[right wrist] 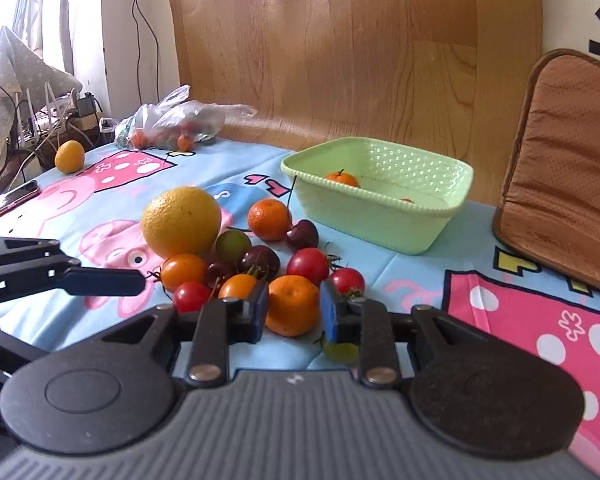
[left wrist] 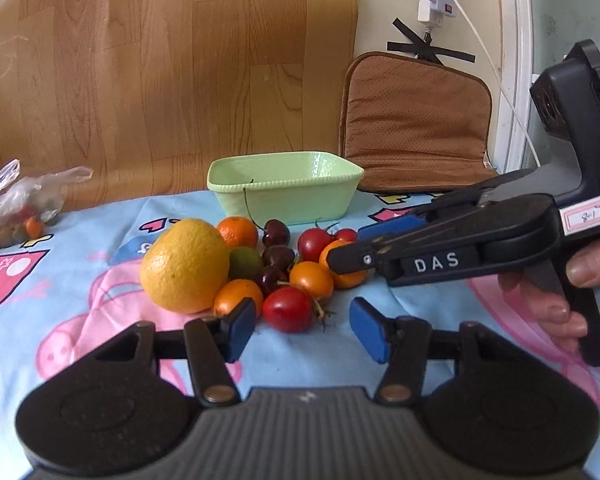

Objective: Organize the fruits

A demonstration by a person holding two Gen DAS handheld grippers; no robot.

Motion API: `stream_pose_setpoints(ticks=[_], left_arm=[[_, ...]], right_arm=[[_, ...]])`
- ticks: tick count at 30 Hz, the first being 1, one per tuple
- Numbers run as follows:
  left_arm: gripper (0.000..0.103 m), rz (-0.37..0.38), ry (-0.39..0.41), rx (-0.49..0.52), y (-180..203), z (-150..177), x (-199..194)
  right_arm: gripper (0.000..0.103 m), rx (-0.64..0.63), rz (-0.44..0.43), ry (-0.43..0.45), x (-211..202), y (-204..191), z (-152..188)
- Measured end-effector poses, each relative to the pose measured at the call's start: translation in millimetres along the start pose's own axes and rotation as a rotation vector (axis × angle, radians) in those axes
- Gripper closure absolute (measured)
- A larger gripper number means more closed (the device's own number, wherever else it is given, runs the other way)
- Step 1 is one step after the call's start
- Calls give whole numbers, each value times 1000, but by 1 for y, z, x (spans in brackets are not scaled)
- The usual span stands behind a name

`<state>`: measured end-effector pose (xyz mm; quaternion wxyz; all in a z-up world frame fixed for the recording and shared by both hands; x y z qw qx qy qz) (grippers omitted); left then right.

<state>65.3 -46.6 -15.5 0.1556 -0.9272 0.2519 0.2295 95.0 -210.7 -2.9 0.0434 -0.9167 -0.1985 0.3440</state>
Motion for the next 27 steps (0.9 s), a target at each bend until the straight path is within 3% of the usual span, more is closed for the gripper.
stream_pose_setpoints(ticks=[1, 3, 5, 7, 8, 12, 14, 17, 19, 21, 24, 27], left_arm=[[50, 6, -4, 11, 1, -1, 5], [49, 2, -19, 28, 4, -2, 13], [49, 17, -21, 15, 2, -3, 15], [71, 31, -30, -1, 0, -1, 15], [73, 59, -37, -14, -2, 1, 14], [73, 95, -21, -64, -1, 11, -10], [73, 96, -27, -75, -1, 17, -20], [72, 96, -28, -79, 1, 23, -28], [59, 72, -31, -61, 3, 22, -29], [57, 63, -28, -53, 5, 21, -31], [48, 61, -12, -41, 7, 22, -38], [47, 52, -3, -28, 6, 23, -42]], right_arm=[[56, -1, 4, -1, 2, 1, -1], [56, 8, -15, -9, 3, 5, -2], [68, 25, -49, -17, 0, 9, -1], [68, 32, -30, -3, -11, 10, 2], [68, 36, -20, 14, -19, 9, 5], [68, 74, -37, 71, -58, 8, 19], [68, 80, -49, 57, -68, 5, 29], [68, 79, -62, 20, -67, -1, 43], [63, 80, -57, 17, -62, -5, 50], [61, 98, -51, 16, -60, -8, 51], [59, 111, -47, 55, -67, -12, 52], [58, 102, -46, 90, -76, -15, 49]])
Point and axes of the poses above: each gripper's, at about its wrist camera, not at the fingertips, and x roughly the way its jaws point, y to its right, z to its underside, the point moved 1 cm from there along x, roughly the way its jaws point, and after that the axes turned 11 degrees about x, right-handed, at the moved point
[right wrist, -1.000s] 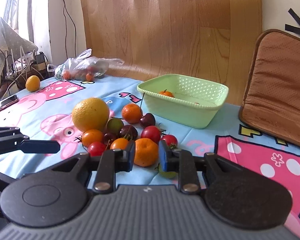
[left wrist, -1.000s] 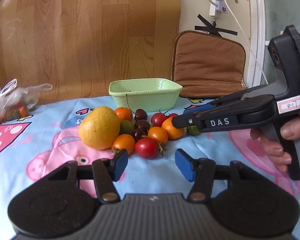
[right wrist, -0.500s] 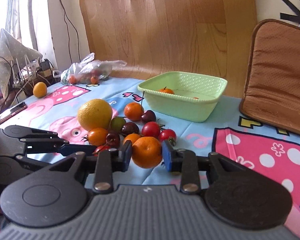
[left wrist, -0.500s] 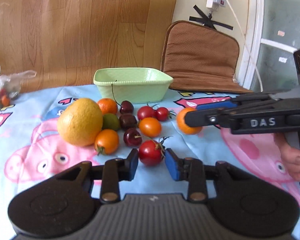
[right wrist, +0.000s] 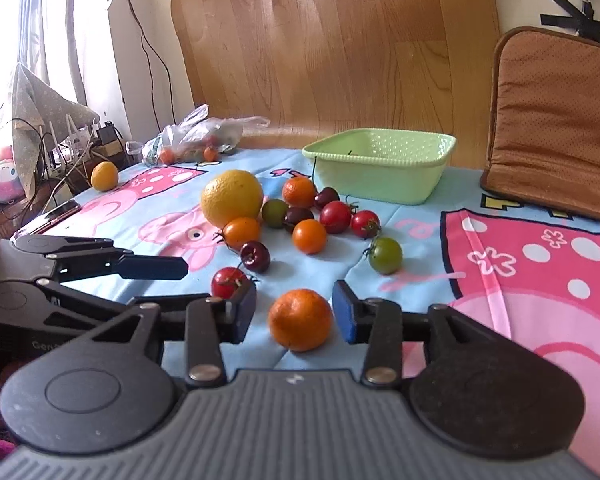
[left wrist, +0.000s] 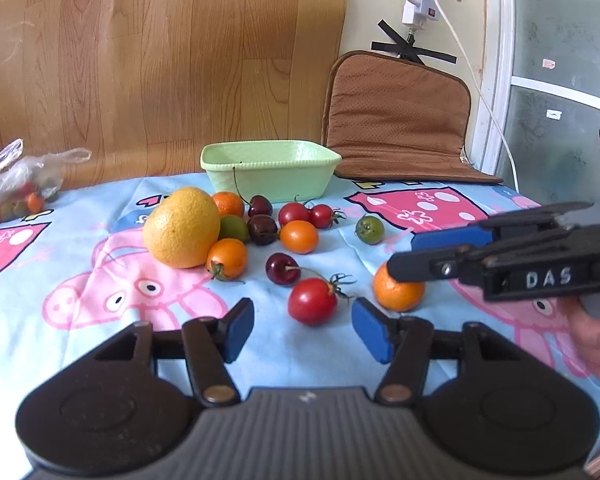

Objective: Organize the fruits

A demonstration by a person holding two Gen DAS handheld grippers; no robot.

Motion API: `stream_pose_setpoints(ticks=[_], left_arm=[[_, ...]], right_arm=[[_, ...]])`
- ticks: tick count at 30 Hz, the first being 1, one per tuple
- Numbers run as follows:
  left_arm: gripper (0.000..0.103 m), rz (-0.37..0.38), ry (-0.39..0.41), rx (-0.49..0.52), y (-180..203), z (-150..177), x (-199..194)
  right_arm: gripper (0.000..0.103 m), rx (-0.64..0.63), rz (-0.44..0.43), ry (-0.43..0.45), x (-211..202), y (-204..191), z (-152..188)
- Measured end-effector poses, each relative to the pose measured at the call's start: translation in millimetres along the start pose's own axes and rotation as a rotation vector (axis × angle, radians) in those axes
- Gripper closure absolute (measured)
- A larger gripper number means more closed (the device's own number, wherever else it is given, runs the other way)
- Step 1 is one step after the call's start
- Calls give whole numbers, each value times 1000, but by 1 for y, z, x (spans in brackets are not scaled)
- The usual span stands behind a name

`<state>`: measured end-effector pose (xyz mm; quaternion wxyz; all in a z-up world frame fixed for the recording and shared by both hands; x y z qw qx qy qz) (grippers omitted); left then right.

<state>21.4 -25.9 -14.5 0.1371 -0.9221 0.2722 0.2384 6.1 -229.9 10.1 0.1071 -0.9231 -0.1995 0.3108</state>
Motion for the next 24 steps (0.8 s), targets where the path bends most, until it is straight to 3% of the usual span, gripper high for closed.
stream_pose_setpoints(ticks=[3, 6, 11, 13, 14, 15, 16, 20, 22, 24], left_arm=[[47, 6, -2, -1, 0, 1, 0], [47, 20, -9, 36, 8, -2, 6], [43, 17, -44, 89, 19, -8, 23], [43, 21, -58, 92, 20, -10, 30], [44, 24, -73, 88, 20, -10, 33], [44, 21, -80, 83, 19, -10, 35], [44, 27, -75, 74, 18, -9, 34], [35, 34, -52, 27, 9, -8, 29], [26, 33, -37, 18, 7, -9, 28], [26, 22, -33, 41, 9, -11, 30]], right_arm=[[58, -3, -27, 3, -1, -5, -8], [62, 11, -55, -65, 15, -14, -22], [67, 85, -107, -272, 69, -20, -48], [67, 101, -86, -377, 97, -23, -48], [68, 99, -66, -386, 105, -23, -47], [88, 104, -59, -403, 110, -21, -47], [97, 147, -68, -397, 109, -17, -50], [99, 288, -123, -235, 66, 6, -67], [99, 300, -116, -164, 38, 17, -68], [99, 276, -82, -135, 19, 24, -59]])
Point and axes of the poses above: each gripper's, at about its wrist camera, not at the fingertips, and x roughly the way its jaws point, y to its right, z to its underside, the point moved 1 cm from there along x, roughly the way its jaws point, and after that the axes turned 11 degrees about x, right-handed, at the moved point
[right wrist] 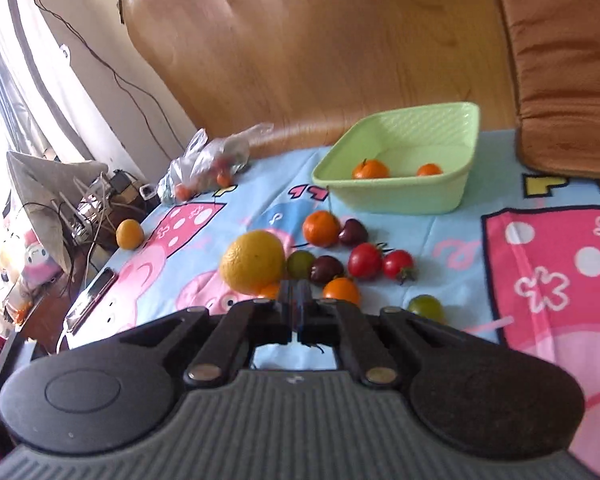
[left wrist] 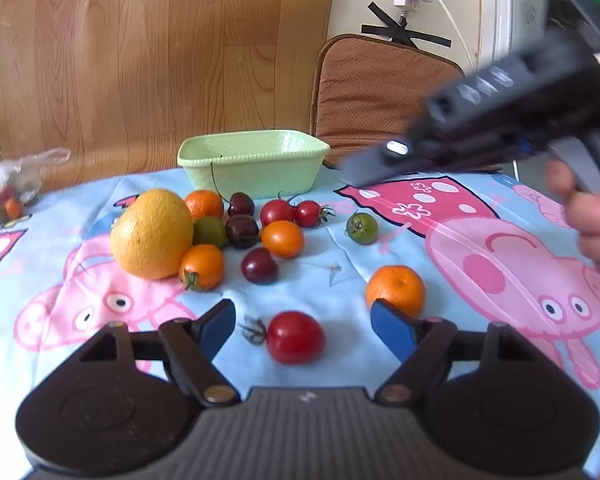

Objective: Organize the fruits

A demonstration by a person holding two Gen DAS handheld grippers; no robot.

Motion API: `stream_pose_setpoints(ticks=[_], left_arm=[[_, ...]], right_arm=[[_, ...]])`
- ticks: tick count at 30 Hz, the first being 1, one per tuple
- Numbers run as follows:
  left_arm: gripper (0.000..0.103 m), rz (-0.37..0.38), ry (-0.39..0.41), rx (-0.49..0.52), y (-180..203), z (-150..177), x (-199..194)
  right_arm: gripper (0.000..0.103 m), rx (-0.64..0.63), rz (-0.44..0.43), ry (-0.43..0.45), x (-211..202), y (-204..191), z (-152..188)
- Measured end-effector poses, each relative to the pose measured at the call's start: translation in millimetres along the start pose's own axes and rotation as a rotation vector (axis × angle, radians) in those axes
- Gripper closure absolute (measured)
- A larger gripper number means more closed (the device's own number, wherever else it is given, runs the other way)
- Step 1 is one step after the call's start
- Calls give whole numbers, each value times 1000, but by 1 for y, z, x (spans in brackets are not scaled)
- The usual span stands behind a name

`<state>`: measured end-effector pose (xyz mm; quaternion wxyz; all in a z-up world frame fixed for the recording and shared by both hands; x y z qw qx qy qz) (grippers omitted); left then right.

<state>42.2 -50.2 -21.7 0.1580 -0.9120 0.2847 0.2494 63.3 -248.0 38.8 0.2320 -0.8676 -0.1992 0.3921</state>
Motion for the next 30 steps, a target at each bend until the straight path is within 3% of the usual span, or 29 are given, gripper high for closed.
stream_pose_setpoints(ticks=[4, 9, 12, 17, 20, 22, 30], left_arm=[[33, -12, -38, 22, 3, -2, 8], [31, -37, -5, -23, -5, 3, -4], [39, -56, -15, -27, -7, 6, -6], [59, -33, -35, 4, -4, 9, -4], [63, -13, -31, 3, -4, 10, -2], [68, -9, -27, -14, -6, 10, -1], [69, -13, -6, -114, -20, 15, -5]], right_arm=[[99, -23, 123, -2, -14, 25, 18], [91, -121, 59, 16, -5, 3, 12], [88, -250, 32, -38, 22, -22, 12], [88, -298, 48, -143, 75, -34, 13], [85, -324, 80, -132, 89, -39, 15], [77, -339, 74, -115, 90, -42, 13], [72, -447, 147, -114, 96, -48, 15]])
Point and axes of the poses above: each gripper's, at about its wrist camera, not at the fingertips, and x roughly the way its jaws point, y to its right, z to its underside, the point moved 1 cm from there along x, roughly the way its jaws point, and after that the axes turned 11 degrees about x, right-handed, at the moved point
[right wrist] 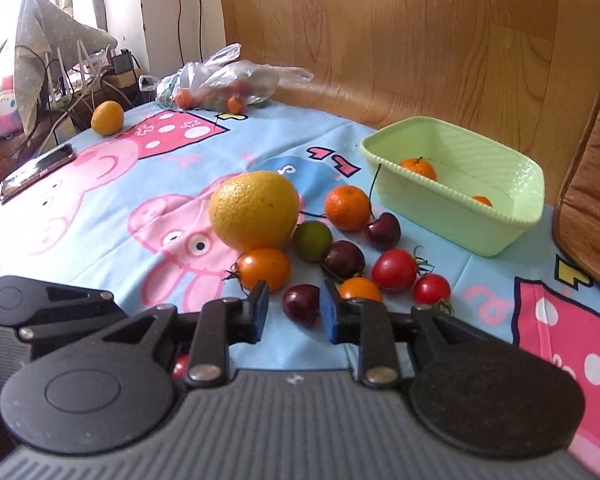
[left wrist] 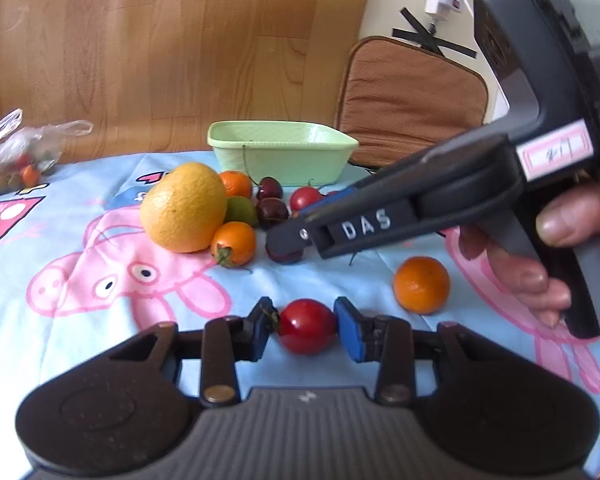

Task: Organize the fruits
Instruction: 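Grasp a dark red cherry with the right tool while the left tool grasps the red tomato, then lift both held fruits and carry them toward the green basket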

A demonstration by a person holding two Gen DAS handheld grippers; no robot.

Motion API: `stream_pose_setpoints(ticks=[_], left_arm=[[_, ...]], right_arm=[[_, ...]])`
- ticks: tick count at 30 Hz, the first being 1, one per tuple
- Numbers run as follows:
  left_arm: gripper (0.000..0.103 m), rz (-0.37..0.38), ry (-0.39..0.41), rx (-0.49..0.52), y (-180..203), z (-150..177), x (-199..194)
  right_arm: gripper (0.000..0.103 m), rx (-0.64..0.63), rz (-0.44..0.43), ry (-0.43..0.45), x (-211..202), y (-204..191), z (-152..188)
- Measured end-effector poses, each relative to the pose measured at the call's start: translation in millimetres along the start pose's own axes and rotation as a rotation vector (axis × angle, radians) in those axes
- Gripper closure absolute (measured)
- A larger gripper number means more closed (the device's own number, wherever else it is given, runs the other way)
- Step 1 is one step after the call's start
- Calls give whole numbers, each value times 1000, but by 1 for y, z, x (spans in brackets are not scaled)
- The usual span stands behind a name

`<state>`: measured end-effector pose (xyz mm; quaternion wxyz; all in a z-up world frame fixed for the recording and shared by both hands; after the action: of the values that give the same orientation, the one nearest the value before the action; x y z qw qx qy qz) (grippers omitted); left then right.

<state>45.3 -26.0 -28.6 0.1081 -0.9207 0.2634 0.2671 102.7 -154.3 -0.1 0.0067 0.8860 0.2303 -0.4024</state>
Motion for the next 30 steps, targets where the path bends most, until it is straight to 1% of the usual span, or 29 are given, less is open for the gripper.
stream_pose_setpoints(ticks=[4, 7, 9, 12, 13, 15, 17, 20, 22, 25, 27, 30], left_arm=[[69, -17, 10, -37, -6, 1, -2], [69, -14, 8, -48, -7, 1, -3], [69, -11, 9, -47, -7, 2, -4], [69, -7, 6, -40, -6, 2, -4], [69, -7, 5, -36, -5, 1, -3], [69, -5, 5, -28, -4, 1, -3], [69, -4, 4, -23, -3, 1, -3], [69, -8, 1, -12, -1, 1, -2], [69, -18, 3, -3, 1, 1, -4], [69, -46, 11, 3, 4, 2, -9], [70, -56, 20, 6, 6, 5, -15], [70, -62, 25, 10, 9, 9, -26]], right_arm=[[72, -36, 34, -30, 15, -3, 4], [75, -26, 28, -14, 14, -2, 3], [75, -15, 31, 33, 1, 0, 2], [75, 22, 41, 126, -31, 7, 5], [75, 51, 51, 160, -45, 13, 9], [75, 101, 89, 200, -65, 27, 21], [75, 160, 135, 221, -83, 43, 38], [75, 240, 181, 233, -105, 59, 67], [75, 288, 196, 234, -114, 64, 85], [75, 324, 183, 228, -119, 60, 104], [75, 310, 165, 222, -118, 49, 110], [75, 259, 115, 208, -114, 30, 112]])
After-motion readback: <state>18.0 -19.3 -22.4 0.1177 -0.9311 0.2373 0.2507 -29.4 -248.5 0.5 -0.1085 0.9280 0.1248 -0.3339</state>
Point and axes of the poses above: each gripper's, at about its wrist camera, not at the fingertips, and x roughly the way its jaws point, y to its right, z to its underside, the point moved 1 cm from there along x, roughly the way its jaws point, and after that the axes turned 11 degrees about x, right-handed, at the moved point
